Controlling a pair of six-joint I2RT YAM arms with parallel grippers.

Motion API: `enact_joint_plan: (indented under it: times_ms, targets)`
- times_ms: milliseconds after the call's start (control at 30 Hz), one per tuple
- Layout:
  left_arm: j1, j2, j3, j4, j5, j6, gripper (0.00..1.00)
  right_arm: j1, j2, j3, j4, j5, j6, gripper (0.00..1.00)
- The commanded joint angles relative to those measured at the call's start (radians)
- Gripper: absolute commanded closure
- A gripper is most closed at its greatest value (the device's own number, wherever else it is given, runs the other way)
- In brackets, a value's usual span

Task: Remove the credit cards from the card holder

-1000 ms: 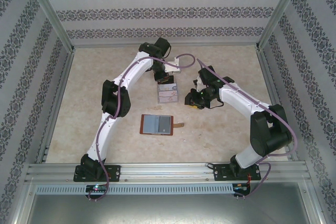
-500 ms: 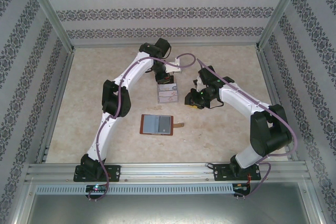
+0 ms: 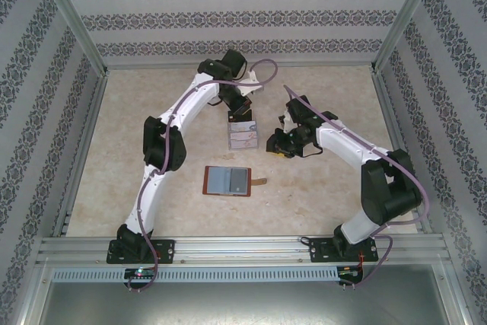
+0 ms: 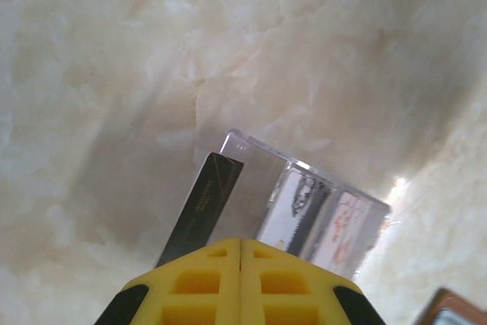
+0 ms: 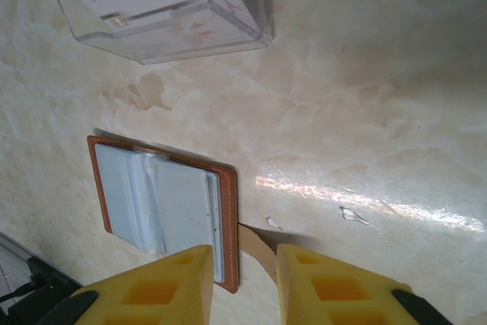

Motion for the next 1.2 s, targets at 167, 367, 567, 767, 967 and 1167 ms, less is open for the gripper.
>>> enact_joint_plan:
  times_ms: [167,367,567,767,967,1167]
  targets:
    - [0.014,-0.152,-0.183,0.097,0.059,-0.407,0.94,0.067,0.056,0.035,0.038,-0.075,0.031,0.70]
    - [0.014,-0.286,-0.428,0.229,0.114,-0.518,0.90,0.123,0.097,0.028,0.050,-0.099,0.047,0.70]
    - [0.018,-0.432,-0.716,0.469,0.196,-0.659,0.90,0.164,0.132,0.012,0.059,-0.111,0.063,0.70]
    - [0.014,-0.560,-0.965,0.687,0.131,-0.874,0.93,0.184,0.164,-0.010,0.061,-0.112,0.063,0.70]
    - [-0.025,-0.626,-1.055,0.667,0.052,-0.940,0.93,0.186,0.176,-0.035,0.063,-0.099,0.058,0.70]
    - [-0.066,-0.643,-1.090,0.583,0.025,-0.970,0.92,0.187,0.195,-0.062,0.057,-0.077,0.051,0.71]
